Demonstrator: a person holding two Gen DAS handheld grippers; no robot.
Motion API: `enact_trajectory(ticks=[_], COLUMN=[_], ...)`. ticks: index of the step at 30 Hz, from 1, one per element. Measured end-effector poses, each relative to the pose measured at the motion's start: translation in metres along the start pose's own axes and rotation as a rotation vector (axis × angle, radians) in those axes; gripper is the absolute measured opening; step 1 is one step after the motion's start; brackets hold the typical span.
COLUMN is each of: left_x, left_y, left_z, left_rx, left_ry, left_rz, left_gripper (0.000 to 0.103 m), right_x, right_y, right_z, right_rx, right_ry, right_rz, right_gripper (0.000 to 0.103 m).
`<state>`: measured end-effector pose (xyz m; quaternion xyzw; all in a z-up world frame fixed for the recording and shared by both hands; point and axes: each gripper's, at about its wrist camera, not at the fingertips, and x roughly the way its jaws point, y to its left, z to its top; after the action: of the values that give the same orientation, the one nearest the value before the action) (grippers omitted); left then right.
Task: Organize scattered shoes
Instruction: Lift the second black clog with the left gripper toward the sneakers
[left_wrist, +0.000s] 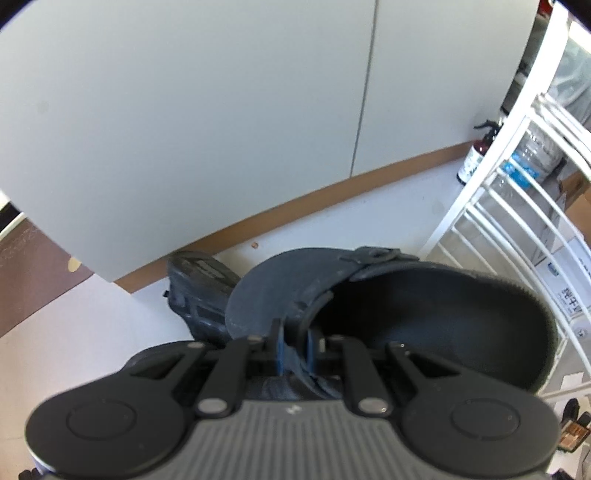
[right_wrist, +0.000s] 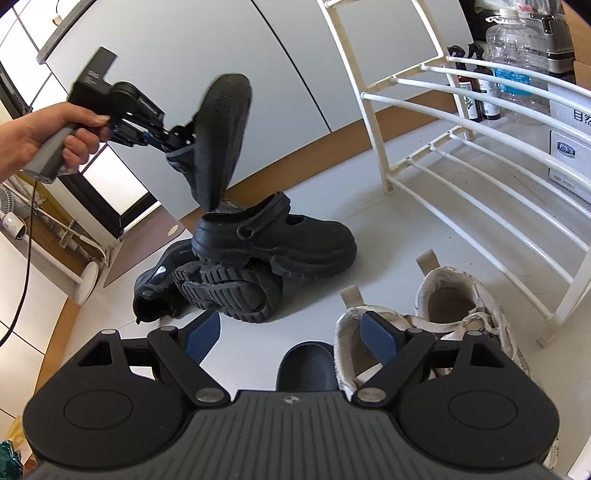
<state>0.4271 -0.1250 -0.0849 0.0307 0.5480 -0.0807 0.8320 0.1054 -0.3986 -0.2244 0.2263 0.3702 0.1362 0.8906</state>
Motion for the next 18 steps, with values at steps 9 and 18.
enact_trajectory(ticks=[9,18], left_x=[-0.033,-0.034], left_y=[0.036,0.069], left_z=[-0.042,-0.122], left_rx=[-0.033,-0.070], left_ry=[-0.018,0.022], left_rz=[-0.034,-0.028], left_gripper=[0.013,0.012], right_x=[0.011,0.024], right_y=[0.012,0.026], right_z=[-0.010,-0.027], right_rx=[-0.027,-0.075], right_ry=[0.038,0.109], right_rz=[0.001,0.001], right_gripper=[0.087,0.087])
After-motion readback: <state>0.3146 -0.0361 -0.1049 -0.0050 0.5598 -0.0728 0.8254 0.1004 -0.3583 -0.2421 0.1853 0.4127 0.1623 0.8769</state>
